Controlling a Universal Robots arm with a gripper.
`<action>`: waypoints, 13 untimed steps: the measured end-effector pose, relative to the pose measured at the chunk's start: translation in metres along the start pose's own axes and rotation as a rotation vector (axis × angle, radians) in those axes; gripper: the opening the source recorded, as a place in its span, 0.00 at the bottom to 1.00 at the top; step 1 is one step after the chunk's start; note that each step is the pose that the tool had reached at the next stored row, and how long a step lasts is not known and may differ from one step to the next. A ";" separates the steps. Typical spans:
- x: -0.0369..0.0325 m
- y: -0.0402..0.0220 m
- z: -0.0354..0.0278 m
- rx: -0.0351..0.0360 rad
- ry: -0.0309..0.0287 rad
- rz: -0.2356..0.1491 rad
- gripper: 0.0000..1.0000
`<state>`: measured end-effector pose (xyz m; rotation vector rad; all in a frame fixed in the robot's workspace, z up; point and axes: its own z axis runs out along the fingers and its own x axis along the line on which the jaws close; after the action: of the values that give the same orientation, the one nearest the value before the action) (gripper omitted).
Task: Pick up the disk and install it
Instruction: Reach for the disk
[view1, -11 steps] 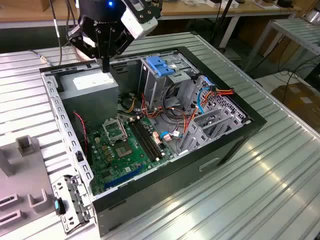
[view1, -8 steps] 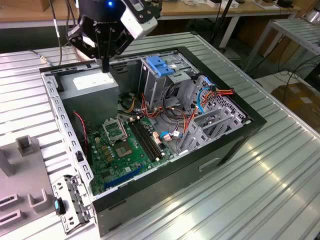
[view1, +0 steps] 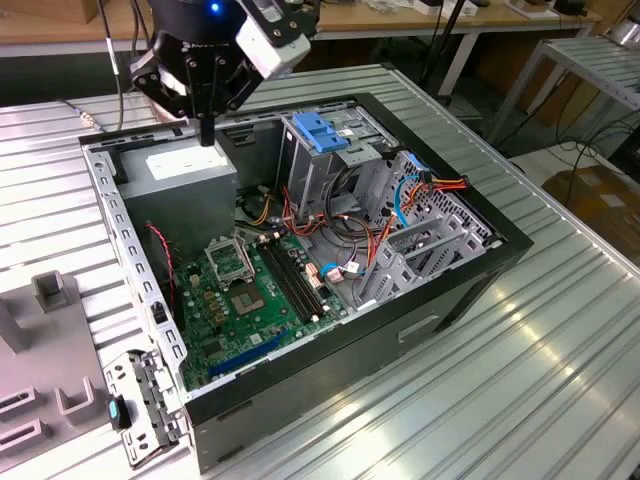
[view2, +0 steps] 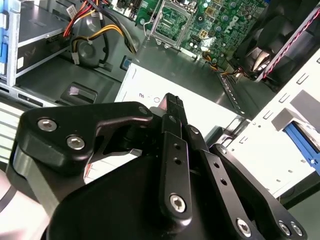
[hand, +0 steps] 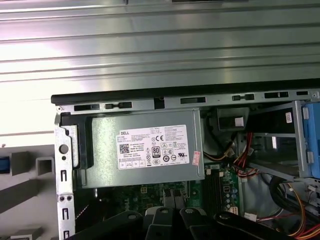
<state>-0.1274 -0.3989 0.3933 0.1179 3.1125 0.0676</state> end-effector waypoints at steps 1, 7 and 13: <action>0.0004 0.0000 0.0000 0.0000 0.0000 0.000 0.11; 0.0033 -0.0003 -0.0001 0.0000 0.0000 0.000 0.11; 0.0053 -0.0004 -0.0001 0.0000 0.0007 0.000 0.11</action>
<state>-0.1327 -0.3989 0.3933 0.1181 3.1132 0.0677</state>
